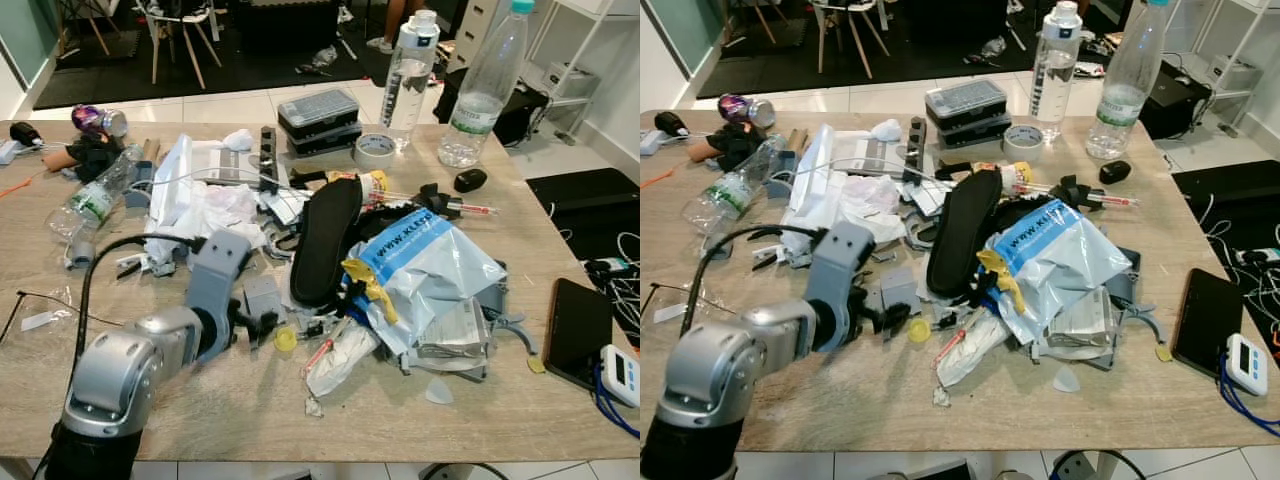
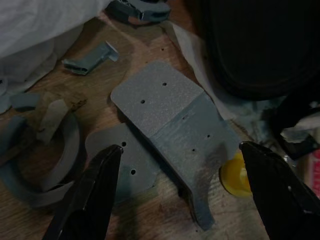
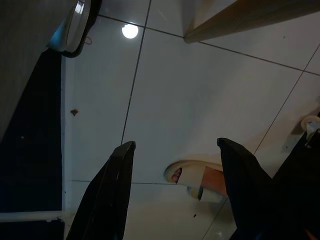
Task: Picking trash to rubbish bin
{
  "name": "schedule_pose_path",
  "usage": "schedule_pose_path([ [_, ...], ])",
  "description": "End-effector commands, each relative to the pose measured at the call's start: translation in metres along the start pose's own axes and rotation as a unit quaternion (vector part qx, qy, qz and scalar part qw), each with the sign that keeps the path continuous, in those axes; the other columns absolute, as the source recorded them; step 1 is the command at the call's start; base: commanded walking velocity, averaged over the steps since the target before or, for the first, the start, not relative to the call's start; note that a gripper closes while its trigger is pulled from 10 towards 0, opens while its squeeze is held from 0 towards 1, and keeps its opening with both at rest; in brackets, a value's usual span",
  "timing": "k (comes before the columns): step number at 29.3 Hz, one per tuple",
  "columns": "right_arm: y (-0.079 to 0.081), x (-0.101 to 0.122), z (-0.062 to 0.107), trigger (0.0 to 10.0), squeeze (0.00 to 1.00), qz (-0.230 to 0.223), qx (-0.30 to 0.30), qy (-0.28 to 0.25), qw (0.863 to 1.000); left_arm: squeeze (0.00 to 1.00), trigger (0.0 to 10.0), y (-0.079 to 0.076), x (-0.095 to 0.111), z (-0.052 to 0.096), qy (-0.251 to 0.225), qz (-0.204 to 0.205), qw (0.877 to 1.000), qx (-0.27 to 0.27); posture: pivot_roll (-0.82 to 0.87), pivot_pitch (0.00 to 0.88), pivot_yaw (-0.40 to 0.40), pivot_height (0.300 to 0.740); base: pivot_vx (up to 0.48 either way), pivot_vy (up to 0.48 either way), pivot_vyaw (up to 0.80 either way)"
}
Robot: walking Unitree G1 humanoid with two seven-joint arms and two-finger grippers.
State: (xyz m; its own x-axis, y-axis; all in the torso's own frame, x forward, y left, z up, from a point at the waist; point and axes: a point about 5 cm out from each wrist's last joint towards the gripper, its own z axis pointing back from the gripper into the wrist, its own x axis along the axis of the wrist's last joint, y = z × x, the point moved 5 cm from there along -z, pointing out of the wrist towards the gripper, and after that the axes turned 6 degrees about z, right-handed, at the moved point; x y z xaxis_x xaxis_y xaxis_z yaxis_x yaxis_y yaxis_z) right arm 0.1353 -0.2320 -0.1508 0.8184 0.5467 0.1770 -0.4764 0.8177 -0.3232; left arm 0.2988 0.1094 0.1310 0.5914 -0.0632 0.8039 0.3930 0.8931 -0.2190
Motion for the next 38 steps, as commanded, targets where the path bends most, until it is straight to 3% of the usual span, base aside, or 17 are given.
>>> schedule_pose_path([
  [1, 0.006, -0.007, 0.0, 10.0, 0.0, -0.003, 0.007, 0.011, 1.0, 0.0, 10.0, -0.005, -0.011, -0.002, 0.015, 0.001, 1.0, 0.004, 0.07, 0.106, 0.022, 0.74, 0.0, 0.0, 0.0],
  [8, 0.006, -0.012, 0.001, 10.0, 0.0, -0.002, 0.008, 0.014, 1.0, 0.0, 10.0, -0.009, -0.023, -0.006, 0.037, -0.016, 0.999, 0.006, 0.06, 0.107, 0.022, 0.74, 0.0, 0.0, 0.0],
  [13, 0.006, -0.014, 0.001, 10.0, 0.0, -0.002, 0.008, 0.015, 1.0, 0.0, 10.0, 0.005, -0.032, -0.001, 0.07, -0.097, 0.992, 0.036, 0.06, 0.107, 0.022, 0.74, 0.0, 0.0, 0.0],
  [19, 0.008, -0.013, 0.001, 10.0, 0.0, -0.001, 0.009, 0.015, 1.0, 0.0, 10.0, 0.025, -0.038, 0.003, 0.094, -0.153, 0.981, 0.078, 0.06, 0.107, 0.022, 0.74, 0.0, 0.0, 0.0],
  [28, 0.004, -0.011, 0.001, 10.0, 0.0, -0.001, 0.007, 0.013, 1.0, 0.0, 10.0, 0.021, -0.049, 0.002, 0.113, -0.158, 0.979, 0.06, 0.06, 0.105, 0.025, 0.74, 0.0, 0.0, 0.0],
  [29, 0.003, -0.01, 0.001, 10.0, 0.0, 0.0, 0.006, 0.013, 1.0, 0.0, 9.1, 0.019, -0.049, 0.0, 0.113, -0.158, 0.98, 0.052, 0.06, 0.105, 0.025, 0.74, 0.0, 0.0, 0.0],
  [30, 0.003, -0.01, 0.001, 10.0, 0.0, 0.0, 0.006, 0.013, 1.0, 0.0, 9.1, 0.019, -0.049, 0.0, 0.113, -0.158, 0.98, 0.052, 0.06, 0.105, 0.025, 0.74, 0.0, 0.0, 0.0],
  [31, 0.003, -0.01, 0.001, 10.0, 0.0, 0.0, 0.005, 0.013, 1.0, 0.0, 5.6, 0.018, -0.05, 0.0, 0.113, -0.158, 0.98, 0.049, 0.06, 0.103, 0.026, 0.74, 0.0, 0.0, 0.0],
  [34, 0.003, -0.01, 0.001, 10.0, 0.0, 0.001, 0.005, 0.014, 1.0, 0.0, 5.6, 0.018, -0.05, 0.0, 0.114, -0.158, 0.98, 0.047, 0.06, 0.103, 0.026, 0.74, 0.0, 0.0, 0.0],
  [36, 0.003, -0.011, 0.001, 10.0, 0.0, 0.001, 0.004, 0.014, 1.0, 0.0, 2.8, 0.018, -0.05, -0.001, 0.113, -0.162, 0.979, 0.044, 0.06, 0.103, 0.026, 0.74, 0.0, 0.0, 0.0],
  [37, 0.004, -0.011, 0.001, 10.0, 0.0, 0.001, 0.004, 0.015, 1.0, 0.0, 0.4, 0.017, -0.05, -0.001, 0.114, -0.164, 0.979, 0.042, 0.06, 0.102, 0.028, 0.74, 0.0, 0.0, 0.0],
  [38, 0.004, -0.012, 0.001, 10.0, 0.0, 0.002, 0.005, 0.015, 1.0, 0.0, 0.0, 0.016, -0.051, -0.001, 0.115, -0.166, 0.979, 0.038, 0.06, 0.102, 0.028, 0.74, 0.0, 0.0, 0.0],
])
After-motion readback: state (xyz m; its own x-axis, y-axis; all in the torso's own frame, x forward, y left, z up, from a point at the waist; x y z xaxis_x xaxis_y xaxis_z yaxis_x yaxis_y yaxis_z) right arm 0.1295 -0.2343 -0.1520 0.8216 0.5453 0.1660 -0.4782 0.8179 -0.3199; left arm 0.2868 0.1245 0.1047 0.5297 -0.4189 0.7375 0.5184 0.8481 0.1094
